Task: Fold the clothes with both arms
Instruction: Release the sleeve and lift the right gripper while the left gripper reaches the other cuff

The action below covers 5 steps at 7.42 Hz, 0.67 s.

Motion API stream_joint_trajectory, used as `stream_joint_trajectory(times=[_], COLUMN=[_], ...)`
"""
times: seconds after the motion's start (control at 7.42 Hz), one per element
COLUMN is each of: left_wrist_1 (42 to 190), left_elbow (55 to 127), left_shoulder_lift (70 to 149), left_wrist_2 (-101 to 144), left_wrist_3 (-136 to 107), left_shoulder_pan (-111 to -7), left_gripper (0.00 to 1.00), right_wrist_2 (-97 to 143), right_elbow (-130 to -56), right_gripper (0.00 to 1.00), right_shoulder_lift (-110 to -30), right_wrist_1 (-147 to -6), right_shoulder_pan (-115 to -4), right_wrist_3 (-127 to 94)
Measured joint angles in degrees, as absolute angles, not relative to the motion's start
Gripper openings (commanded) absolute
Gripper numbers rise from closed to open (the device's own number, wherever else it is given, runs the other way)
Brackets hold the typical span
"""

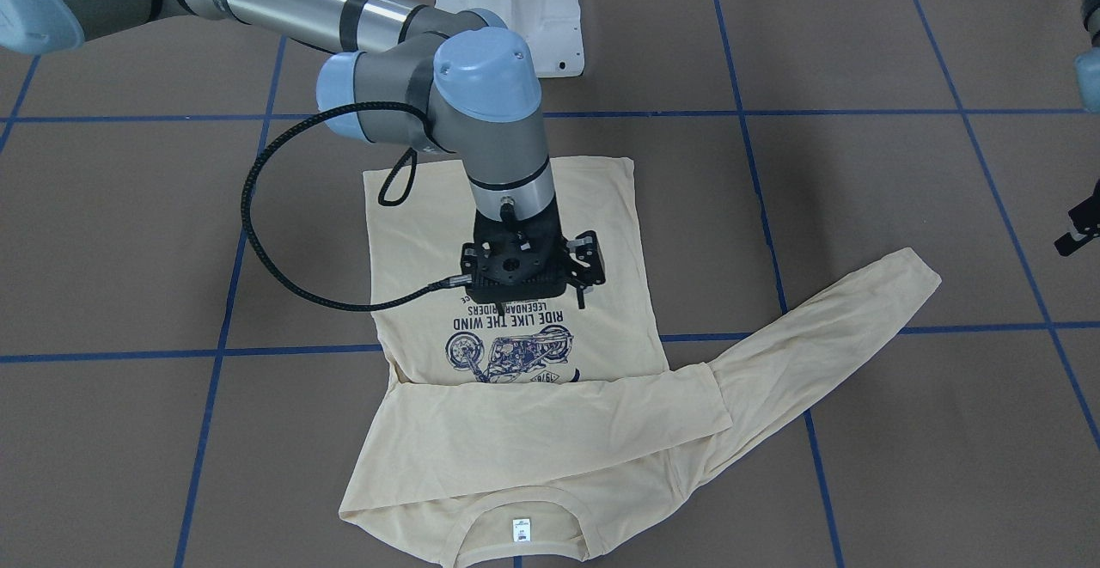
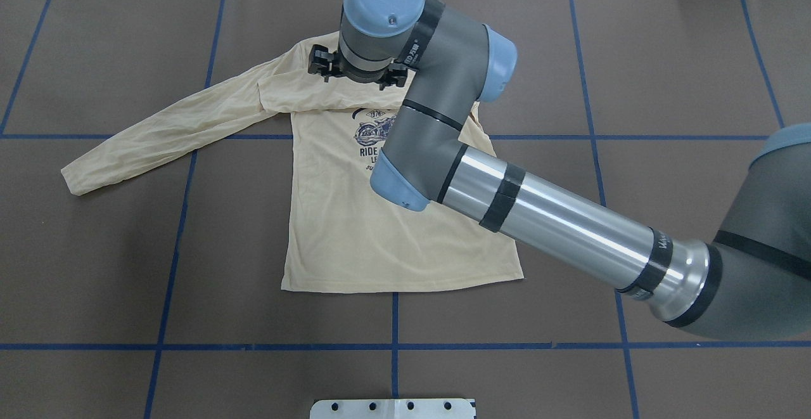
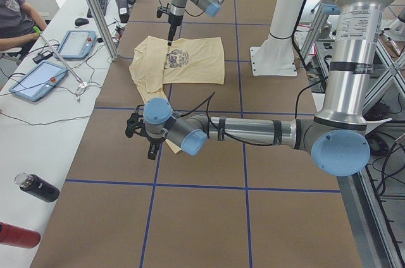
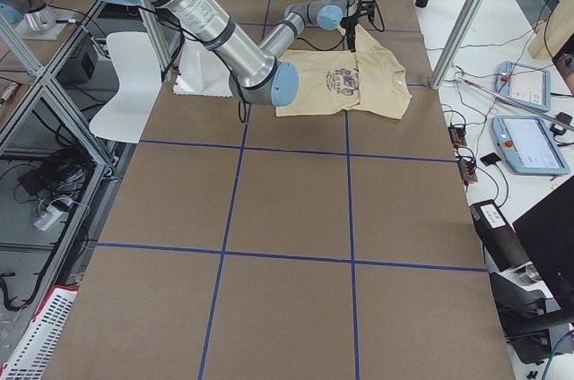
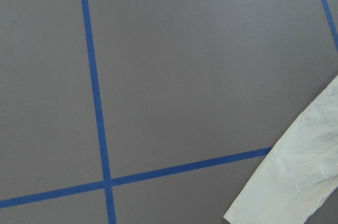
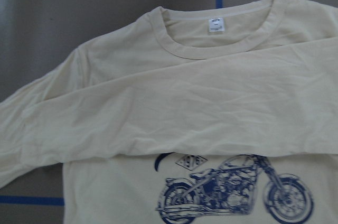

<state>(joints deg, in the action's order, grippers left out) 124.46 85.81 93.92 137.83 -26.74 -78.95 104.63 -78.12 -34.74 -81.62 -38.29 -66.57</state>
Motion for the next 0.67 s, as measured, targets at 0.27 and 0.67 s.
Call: stream_joint_trajectory(times=[0.27,0.67], left_wrist_1=[134.39,141.48], left_elbow=[86.26,86.52], left_shoulder_lift=[91.82,90.0], left_wrist_2=[131.54,120.73], left_wrist_3=[-42.66,-59.17], left_shoulder_pan=[-71.24,-59.47], left_gripper=[1.0,0.99], right_wrist_2=[108.84,115.56], right_elbow=[-91.09,-102.93], right_gripper=[0.99,1.0], right_shoulder_lift=[-44.91,-57.97], right_wrist_1=[-93.45,-104.98], right_shoulder_pan=[-41.67,-49.15], right_wrist_3=[-57.58,-39.99])
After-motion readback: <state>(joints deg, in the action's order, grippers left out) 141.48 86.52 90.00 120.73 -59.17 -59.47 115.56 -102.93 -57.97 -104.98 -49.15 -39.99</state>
